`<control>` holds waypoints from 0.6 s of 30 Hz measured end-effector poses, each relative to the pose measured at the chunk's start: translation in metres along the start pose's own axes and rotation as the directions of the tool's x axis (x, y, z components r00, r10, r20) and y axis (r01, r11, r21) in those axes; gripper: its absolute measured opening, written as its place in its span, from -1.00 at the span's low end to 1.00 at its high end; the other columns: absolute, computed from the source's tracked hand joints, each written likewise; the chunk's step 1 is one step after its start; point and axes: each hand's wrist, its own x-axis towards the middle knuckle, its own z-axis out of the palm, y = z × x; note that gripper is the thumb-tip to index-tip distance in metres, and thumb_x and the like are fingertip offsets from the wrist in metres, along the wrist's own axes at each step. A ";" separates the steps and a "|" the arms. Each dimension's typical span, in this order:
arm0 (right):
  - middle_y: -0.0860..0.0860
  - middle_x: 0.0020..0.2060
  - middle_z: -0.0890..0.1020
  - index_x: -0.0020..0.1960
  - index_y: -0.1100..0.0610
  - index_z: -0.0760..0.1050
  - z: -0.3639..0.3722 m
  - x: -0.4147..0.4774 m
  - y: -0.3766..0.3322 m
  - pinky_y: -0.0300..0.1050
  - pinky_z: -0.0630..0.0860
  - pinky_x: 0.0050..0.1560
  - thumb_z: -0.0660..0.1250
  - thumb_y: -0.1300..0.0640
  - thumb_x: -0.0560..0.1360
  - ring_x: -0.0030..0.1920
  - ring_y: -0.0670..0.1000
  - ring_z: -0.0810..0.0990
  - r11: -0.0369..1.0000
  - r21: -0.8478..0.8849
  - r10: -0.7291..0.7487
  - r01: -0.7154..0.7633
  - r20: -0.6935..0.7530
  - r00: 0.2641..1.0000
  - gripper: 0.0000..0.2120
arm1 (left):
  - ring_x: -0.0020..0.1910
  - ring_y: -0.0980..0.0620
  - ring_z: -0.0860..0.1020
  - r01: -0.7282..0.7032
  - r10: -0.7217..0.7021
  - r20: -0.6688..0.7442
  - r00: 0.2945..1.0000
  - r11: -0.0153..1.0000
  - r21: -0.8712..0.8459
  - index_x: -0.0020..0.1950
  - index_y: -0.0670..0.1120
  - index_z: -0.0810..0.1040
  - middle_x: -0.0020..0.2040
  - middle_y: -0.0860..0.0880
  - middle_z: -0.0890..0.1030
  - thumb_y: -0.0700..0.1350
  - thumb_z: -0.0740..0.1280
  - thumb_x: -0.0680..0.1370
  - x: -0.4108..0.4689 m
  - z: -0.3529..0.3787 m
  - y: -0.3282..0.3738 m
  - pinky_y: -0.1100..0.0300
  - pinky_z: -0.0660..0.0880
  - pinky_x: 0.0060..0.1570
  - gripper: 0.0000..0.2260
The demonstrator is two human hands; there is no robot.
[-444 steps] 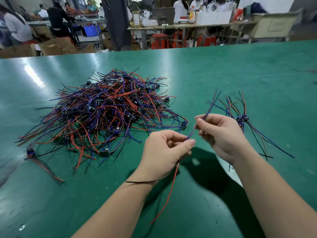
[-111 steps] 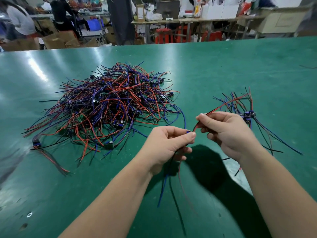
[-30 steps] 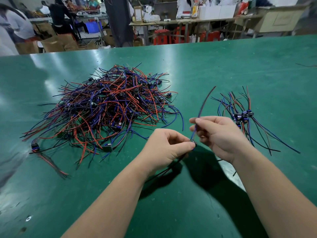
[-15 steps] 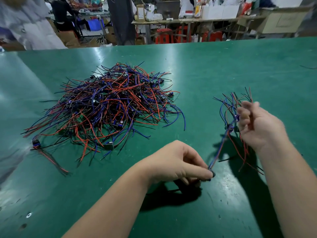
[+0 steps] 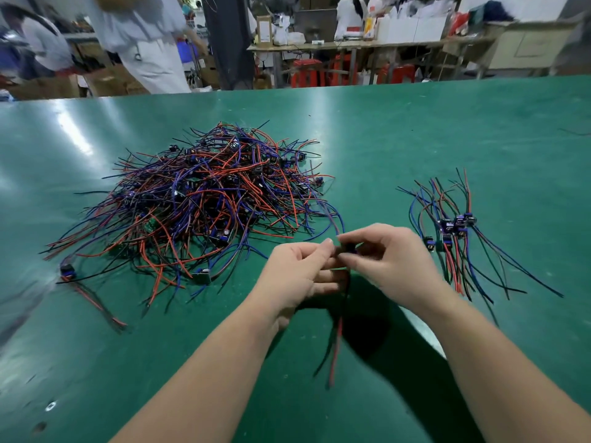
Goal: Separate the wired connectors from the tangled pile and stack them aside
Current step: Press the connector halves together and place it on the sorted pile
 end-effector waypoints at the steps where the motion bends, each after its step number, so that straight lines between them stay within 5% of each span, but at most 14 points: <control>1: -0.08 -0.22 0.66 -0.02 0.06 0.67 -0.003 0.002 0.003 -0.36 0.49 -0.12 0.49 0.27 0.36 -0.25 -0.12 0.61 0.999 -0.035 0.029 -0.031 -0.056 0.998 -0.78 | -0.36 0.10 0.63 -0.037 0.040 -0.043 0.998 0.997 0.064 -0.15 -0.14 0.61 -0.28 -0.05 0.68 -0.14 0.29 0.59 0.001 -0.001 0.001 0.26 0.57 -0.35 -0.83; 3: -0.10 -0.27 0.63 -0.03 0.07 0.67 -0.013 0.005 0.011 -0.46 0.42 -0.18 0.45 0.29 0.37 -0.30 -0.19 0.58 0.986 -0.137 0.069 -0.096 -0.187 0.980 -0.78 | -0.28 0.08 0.62 -0.173 0.262 -0.183 0.947 0.902 0.396 -0.13 -0.06 0.63 -0.19 -0.02 0.69 -0.13 0.34 0.56 0.004 -0.011 0.005 0.22 0.54 -0.21 -0.90; 6: -0.07 -0.25 0.61 -0.08 0.11 0.64 -0.031 0.008 0.021 -0.30 0.41 -0.10 0.43 0.27 0.38 -0.20 -0.05 0.59 0.928 -0.296 0.131 -0.225 -0.305 0.943 -0.86 | 0.01 0.02 0.52 -0.092 0.592 -0.197 0.782 0.422 0.902 0.01 0.07 0.64 0.06 0.05 0.61 -0.06 0.34 0.51 0.005 -0.035 0.011 0.17 0.42 0.05 -0.87; 8: 0.02 -0.17 0.65 -0.09 0.14 0.64 -0.039 0.009 0.028 -0.12 0.51 -0.04 0.41 0.26 0.40 -0.09 0.09 0.60 0.846 -0.421 0.220 -0.326 -0.280 0.934 -0.89 | 0.24 -0.10 0.34 0.133 0.567 -0.241 0.788 0.227 0.965 0.16 0.10 0.57 0.26 -0.04 0.45 -0.02 0.30 0.52 0.007 -0.048 0.012 0.04 0.30 0.22 -0.77; 11: 0.17 -0.23 0.64 -0.24 0.18 0.66 -0.044 0.008 0.026 -0.03 0.56 -0.16 0.37 0.33 0.39 -0.18 0.23 0.58 0.749 -0.555 0.309 -0.362 -0.190 0.932 -0.88 | 0.30 -0.19 0.26 0.335 0.420 -0.340 0.842 0.087 0.938 0.30 0.11 0.46 0.35 -0.13 0.30 -0.11 0.23 0.55 0.008 -0.056 0.011 -0.05 0.24 0.28 -0.67; 14: 0.14 -0.36 0.40 -0.48 0.07 0.39 -0.045 0.010 0.032 -0.12 0.40 -0.26 0.33 0.30 0.42 -0.25 0.20 0.42 0.691 -0.608 0.366 -0.391 -0.172 0.915 -0.66 | 0.13 -0.16 0.41 0.324 0.416 -0.305 0.857 0.028 0.946 0.30 0.07 0.44 0.26 -0.10 0.32 -0.27 0.20 0.52 0.009 -0.062 0.010 -0.02 0.32 0.16 -0.60; 16: 0.17 -0.14 0.48 -0.24 0.10 0.58 -0.044 0.011 0.033 -0.04 0.43 -0.09 0.34 0.22 0.45 -0.05 0.23 0.46 0.696 -0.611 0.338 -0.377 -0.185 0.923 -0.88 | -0.04 -0.13 0.44 0.264 0.431 -0.302 0.850 0.146 0.953 0.23 0.00 0.47 0.17 -0.08 0.32 -0.34 0.18 0.50 0.009 -0.065 0.012 0.04 0.37 -0.01 -0.62; 18: 0.15 0.10 0.50 0.10 0.15 0.62 -0.041 0.010 0.033 -0.04 0.41 0.09 0.34 0.19 0.48 0.12 0.18 0.48 0.759 -0.538 0.285 -0.365 -0.230 0.931 -0.79 | -0.13 -0.08 0.43 0.131 0.474 -0.266 0.839 0.298 0.945 0.11 -0.05 0.50 0.14 -0.07 0.32 -0.39 0.19 0.48 0.011 -0.066 0.013 0.13 0.35 -0.12 -0.68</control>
